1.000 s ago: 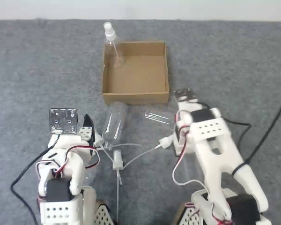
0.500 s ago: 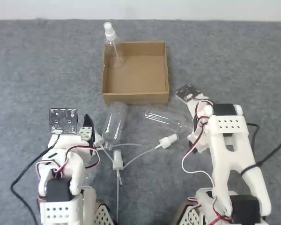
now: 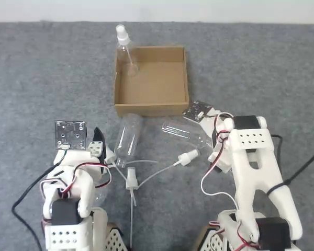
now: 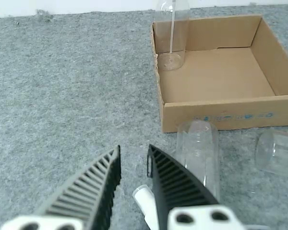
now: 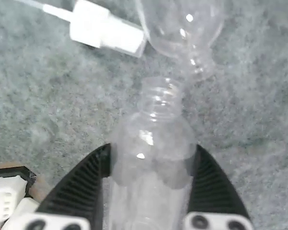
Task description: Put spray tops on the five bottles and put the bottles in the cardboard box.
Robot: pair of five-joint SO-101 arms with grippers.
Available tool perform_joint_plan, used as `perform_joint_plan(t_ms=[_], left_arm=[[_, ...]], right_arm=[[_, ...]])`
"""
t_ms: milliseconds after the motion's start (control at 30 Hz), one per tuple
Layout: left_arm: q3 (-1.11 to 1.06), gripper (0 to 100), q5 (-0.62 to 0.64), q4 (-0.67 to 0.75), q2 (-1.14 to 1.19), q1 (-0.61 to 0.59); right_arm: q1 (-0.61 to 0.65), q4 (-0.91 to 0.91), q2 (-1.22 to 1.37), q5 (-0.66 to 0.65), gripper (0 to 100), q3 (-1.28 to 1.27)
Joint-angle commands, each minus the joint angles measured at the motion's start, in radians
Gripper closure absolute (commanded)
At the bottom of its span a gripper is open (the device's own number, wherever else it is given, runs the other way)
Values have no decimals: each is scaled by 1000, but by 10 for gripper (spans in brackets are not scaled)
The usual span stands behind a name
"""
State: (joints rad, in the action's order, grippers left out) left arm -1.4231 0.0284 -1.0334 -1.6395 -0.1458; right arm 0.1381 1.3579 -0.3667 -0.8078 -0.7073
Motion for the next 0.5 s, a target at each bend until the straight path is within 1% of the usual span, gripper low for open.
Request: perform_joint_plan(t_ms=[0, 100, 200, 300, 467], left_arm=[[-1, 913, 3, 18, -14, -5], [-1, 913, 3, 18, -14, -5], [-1, 913, 3, 18, -14, -5], [-1, 913, 3, 18, -14, -5], [-1, 913, 3, 18, -14, -5]], right_arm=[[27, 18, -18, -15, 823, 14], [28, 22, -18, -15, 818, 12], [27, 27, -18, -5, 748, 11], [30, 31, -18, 41, 686, -6], [51, 22, -18, 51, 684, -28]])
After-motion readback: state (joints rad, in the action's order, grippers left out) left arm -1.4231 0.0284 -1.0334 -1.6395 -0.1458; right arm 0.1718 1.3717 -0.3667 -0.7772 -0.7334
